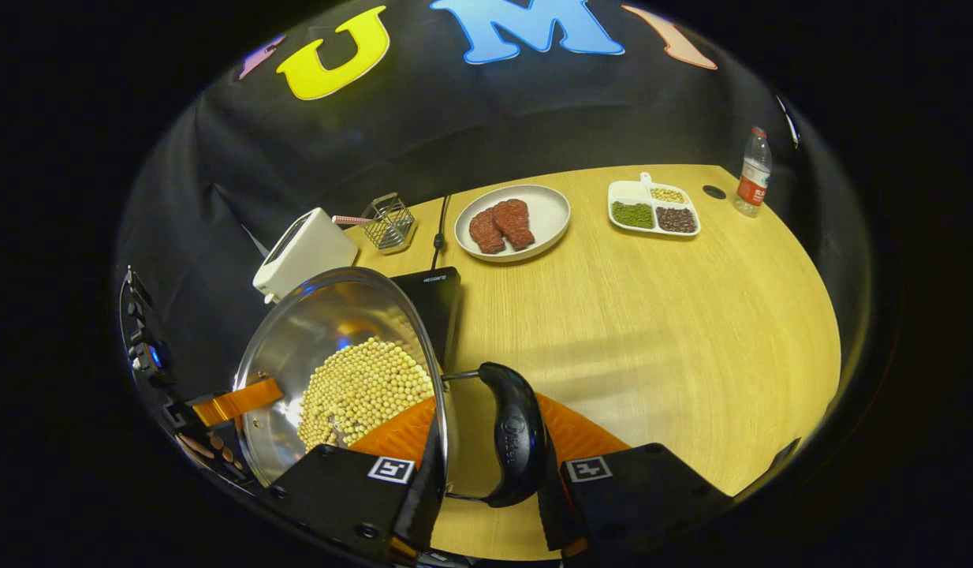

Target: First push the handle of the pot to place it horizontally, then grasp the pot with both hands and set it on the induction cooktop.

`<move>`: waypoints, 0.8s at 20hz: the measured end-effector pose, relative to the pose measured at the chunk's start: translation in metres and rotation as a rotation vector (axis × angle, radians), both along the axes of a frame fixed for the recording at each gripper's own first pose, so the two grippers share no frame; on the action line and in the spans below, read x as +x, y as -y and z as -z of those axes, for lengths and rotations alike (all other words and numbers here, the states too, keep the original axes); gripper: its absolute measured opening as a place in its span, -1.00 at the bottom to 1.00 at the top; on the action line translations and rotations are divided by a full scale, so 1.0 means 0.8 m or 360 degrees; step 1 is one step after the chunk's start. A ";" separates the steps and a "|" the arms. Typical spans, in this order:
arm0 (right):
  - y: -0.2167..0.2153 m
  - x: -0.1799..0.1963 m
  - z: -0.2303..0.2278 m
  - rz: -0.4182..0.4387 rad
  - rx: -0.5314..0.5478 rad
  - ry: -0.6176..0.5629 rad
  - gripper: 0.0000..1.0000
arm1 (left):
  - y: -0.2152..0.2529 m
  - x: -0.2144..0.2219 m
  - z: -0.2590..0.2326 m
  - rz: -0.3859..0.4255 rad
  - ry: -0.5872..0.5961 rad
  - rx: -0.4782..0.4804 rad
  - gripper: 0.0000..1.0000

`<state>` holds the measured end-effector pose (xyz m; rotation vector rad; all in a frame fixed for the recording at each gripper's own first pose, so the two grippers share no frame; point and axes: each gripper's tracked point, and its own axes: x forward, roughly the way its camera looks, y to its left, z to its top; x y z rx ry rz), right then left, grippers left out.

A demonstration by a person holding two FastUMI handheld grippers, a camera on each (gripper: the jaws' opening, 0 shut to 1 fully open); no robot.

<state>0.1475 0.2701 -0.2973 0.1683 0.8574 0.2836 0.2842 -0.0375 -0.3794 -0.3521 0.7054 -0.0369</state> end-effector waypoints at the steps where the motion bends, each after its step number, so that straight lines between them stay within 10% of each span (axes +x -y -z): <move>1: -0.007 0.005 0.003 0.0001 0.0008 -0.0007 0.10 | 0.000 0.000 0.000 -0.0006 -0.0006 0.0003 0.04; 16: -0.088 0.081 0.019 0.0054 0.0106 0.0000 0.10 | -0.003 0.010 -0.001 -0.0034 0.0024 0.0033 0.04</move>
